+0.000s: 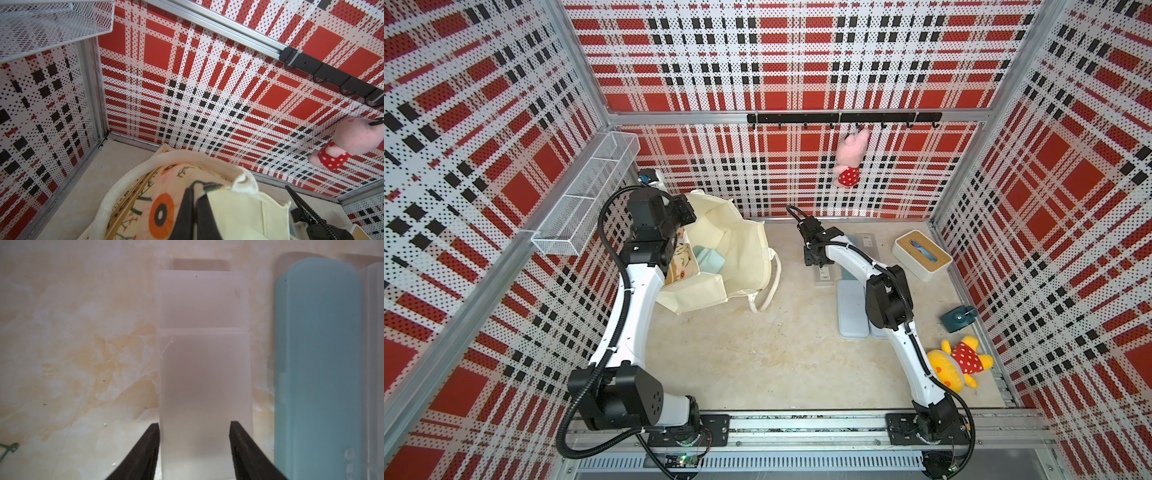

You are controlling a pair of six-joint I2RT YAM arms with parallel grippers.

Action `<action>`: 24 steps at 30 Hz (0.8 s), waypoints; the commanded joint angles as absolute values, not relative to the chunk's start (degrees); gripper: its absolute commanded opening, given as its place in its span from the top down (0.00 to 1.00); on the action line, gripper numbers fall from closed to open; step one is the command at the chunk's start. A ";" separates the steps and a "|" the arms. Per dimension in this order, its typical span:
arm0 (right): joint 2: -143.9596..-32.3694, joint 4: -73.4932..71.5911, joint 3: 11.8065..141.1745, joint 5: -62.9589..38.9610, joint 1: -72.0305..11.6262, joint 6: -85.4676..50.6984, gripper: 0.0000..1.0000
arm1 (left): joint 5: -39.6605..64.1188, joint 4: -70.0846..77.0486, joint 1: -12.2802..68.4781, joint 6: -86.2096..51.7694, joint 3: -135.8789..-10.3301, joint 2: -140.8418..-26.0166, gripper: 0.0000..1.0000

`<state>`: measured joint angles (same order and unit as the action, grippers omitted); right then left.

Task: Take out the pencil case from the canvas bag
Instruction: Place the pencil case at the center of the board, then adjust the pencil case at the center of the board.

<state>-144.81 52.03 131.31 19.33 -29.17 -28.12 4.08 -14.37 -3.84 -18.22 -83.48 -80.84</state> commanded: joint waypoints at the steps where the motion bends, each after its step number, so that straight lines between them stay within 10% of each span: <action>1: -146.77 53.98 131.91 21.12 -28.41 -28.19 0.44 | 4.83 -7.37 -4.29 -18.85 -84.54 -78.05 1.00; 24: -145.63 53.95 128.93 24.96 -26.83 -26.48 0.47 | 5.98 -6.86 -4.18 -19.50 -84.20 -78.23 1.00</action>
<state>-144.88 52.56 130.32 23.53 -27.77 -28.42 4.82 -14.17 -3.84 -18.61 -83.29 -80.84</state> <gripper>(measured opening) 0.535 0.054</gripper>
